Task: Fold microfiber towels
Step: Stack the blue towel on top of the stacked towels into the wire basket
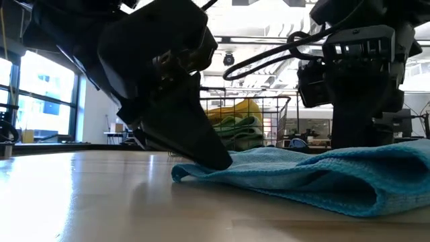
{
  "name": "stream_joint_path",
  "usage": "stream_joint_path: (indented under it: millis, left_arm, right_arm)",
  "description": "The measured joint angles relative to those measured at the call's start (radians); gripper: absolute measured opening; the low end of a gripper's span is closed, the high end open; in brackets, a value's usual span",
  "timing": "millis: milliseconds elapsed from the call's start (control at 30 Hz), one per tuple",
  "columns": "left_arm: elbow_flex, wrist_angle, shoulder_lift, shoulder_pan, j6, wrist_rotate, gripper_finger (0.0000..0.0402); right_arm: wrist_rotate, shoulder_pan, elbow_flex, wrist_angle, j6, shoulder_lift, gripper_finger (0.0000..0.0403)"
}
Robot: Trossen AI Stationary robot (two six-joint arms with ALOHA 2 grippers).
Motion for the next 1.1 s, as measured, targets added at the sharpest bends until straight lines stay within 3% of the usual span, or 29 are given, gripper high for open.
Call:
stream_joint_path:
  millis: [200, 700, 1100]
  left_arm:
    - [0.000, -0.036, 0.000, 0.000, -0.014, -0.004, 0.0046]
    - [0.000, -0.039, 0.000, 0.003, -0.040, -0.057, 0.0046]
    - [0.000, -0.039, 0.000, 0.002, -0.070, -0.075, 0.0046]
  right_arm:
    - [-0.045, -0.027, 0.000, 0.033, -0.051, 0.003, 0.0248]
    - [-0.022, -0.031, -0.001, 0.052, -0.080, 0.004, 0.0248]
    - [0.030, -0.024, 0.003, 0.197, 0.048, 0.100, 0.0247]
